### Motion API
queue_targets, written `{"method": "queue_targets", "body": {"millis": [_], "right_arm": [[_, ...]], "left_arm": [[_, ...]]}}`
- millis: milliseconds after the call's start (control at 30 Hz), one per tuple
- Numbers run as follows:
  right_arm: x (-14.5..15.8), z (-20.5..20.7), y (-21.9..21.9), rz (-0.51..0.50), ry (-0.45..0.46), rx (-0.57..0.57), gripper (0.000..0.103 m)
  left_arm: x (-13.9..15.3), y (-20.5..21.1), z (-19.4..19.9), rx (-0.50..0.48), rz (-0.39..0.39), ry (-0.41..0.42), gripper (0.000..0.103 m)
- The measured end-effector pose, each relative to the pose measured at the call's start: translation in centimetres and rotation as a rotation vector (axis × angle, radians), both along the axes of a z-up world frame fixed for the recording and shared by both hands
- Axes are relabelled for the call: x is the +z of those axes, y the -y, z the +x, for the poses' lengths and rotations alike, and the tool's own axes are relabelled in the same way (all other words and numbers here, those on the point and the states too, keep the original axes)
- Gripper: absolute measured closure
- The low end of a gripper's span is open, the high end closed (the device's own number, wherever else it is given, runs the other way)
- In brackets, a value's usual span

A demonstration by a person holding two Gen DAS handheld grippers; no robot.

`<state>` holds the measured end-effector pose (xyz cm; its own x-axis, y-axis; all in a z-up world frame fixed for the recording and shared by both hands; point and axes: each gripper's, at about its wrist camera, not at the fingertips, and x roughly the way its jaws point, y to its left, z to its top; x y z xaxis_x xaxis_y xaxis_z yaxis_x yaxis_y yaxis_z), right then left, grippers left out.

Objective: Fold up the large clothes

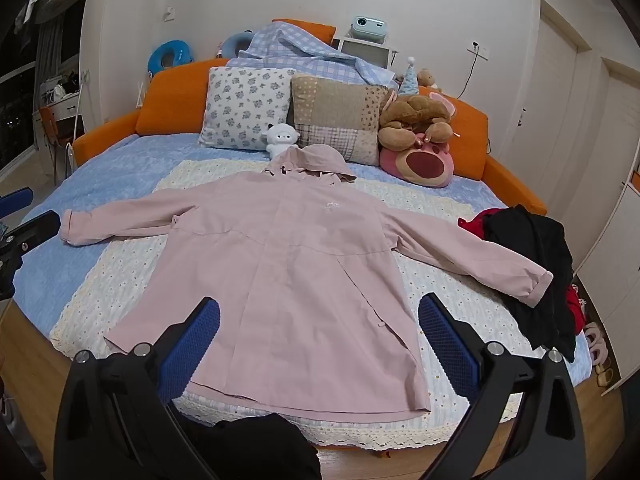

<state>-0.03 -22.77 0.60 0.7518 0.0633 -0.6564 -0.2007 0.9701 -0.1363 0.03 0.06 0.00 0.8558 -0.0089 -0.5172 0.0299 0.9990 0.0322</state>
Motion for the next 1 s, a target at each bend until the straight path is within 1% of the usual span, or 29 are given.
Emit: {"method": "queue_targets", "body": {"millis": [433, 467, 667, 767, 1000], "right_arm": [[0.0, 0.0, 0.0, 0.01, -0.006, 0.0, 0.005], [0.1, 0.0, 0.0, 0.008, -0.002, -0.001, 0.005], [0.1, -0.1, 0.1, 0.009, 0.0, -0.002, 0.005], [0.2, -0.1, 0.1, 0.009, -0.002, -0.001, 0.005], [0.3, 0.1, -0.2, 0.01, -0.002, 0.0, 0.005]], "left_arm": [[-0.2, -0.2, 0.5, -0.008, 0.013, -0.006, 0.002], [0.0, 0.0, 0.0, 0.002, 0.009, 0.003, 0.002], [0.0, 0.1, 0.0, -0.002, 0.022, 0.003, 0.002], [0.0, 0.0, 0.0, -0.008, 0.013, 0.002, 0.002], [0.3, 1.1, 0.0, -0.004, 0.014, 0.008, 0.002]]}}
